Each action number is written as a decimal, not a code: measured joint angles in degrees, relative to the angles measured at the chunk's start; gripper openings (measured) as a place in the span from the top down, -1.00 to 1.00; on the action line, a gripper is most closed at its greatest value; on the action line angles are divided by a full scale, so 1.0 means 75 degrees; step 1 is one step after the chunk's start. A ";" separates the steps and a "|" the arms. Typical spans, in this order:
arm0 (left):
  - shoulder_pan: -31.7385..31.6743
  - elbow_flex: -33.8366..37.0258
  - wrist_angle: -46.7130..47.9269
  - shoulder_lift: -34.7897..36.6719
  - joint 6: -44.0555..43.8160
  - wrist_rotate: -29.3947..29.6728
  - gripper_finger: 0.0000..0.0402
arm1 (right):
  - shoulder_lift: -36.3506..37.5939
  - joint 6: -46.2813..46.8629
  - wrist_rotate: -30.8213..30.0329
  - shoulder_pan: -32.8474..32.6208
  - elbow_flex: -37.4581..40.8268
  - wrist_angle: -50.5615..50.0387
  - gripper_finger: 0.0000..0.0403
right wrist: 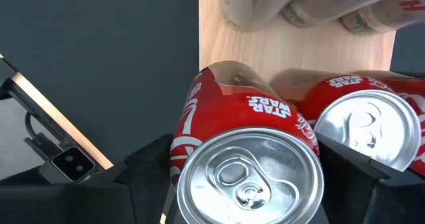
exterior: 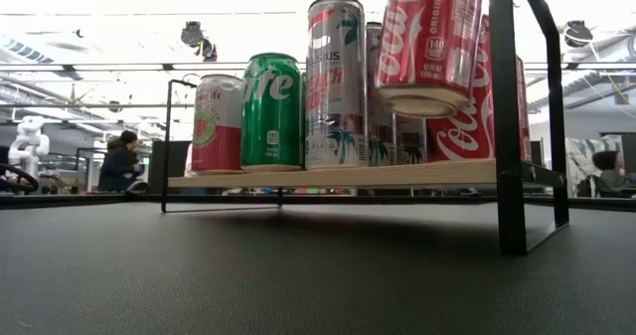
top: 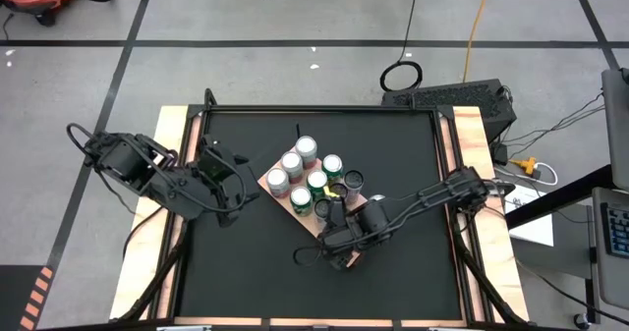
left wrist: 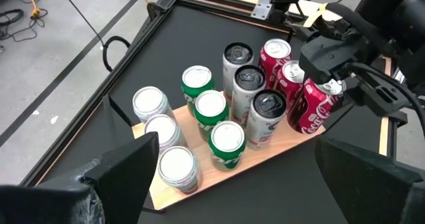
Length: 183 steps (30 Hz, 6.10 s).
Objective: Place canned beverage on shelf
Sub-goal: Put the red soda can aligned with the other red soda cans, then return to Home Position
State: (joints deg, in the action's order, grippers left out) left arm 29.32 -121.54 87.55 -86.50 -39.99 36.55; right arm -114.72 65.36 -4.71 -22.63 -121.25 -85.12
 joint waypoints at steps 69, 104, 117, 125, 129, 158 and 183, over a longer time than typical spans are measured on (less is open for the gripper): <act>0.0000 0.0003 0.0000 0.0009 0.0055 -0.0002 -0.98 | -0.0439 -0.0641 -0.0002 0.0006 0.0000 0.0073 -0.57; 0.1191 0.0003 -0.1446 -0.0977 -0.0635 -0.0459 -0.98 | 0.0914 -0.1714 -0.0076 0.0310 -0.1836 -0.0654 -0.57; 0.1189 0.0006 -0.2832 -0.2724 -0.1236 -0.0918 -0.60 | 0.2335 -0.3418 -0.0354 0.0824 -0.1835 -0.0654 -0.56; 0.0867 0.0006 -0.3676 -0.3540 -0.1433 -0.1181 -0.33 | 0.2992 -0.3893 0.0064 0.0944 -0.0408 -0.0658 -0.56; 0.0720 0.0006 -0.3991 -0.3925 -0.1431 -0.1198 -0.23 | 0.3567 -0.3838 0.0246 0.0944 0.0624 -0.0662 -0.56; -0.0066 0.0000 -0.4323 -0.5348 -0.2024 -0.1043 0.37 | 0.5972 -0.2787 -0.0169 0.0933 0.4217 0.1013 -0.56; 0.0117 -0.0087 -0.3410 -0.4369 -0.2422 -0.1747 0.38 | 0.6486 -0.3790 0.0038 0.0933 0.4128 0.1321 -0.56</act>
State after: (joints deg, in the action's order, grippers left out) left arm 30.20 -122.19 61.97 -119.27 -58.15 23.44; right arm -66.08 36.94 -4.43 -15.64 -90.29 -75.22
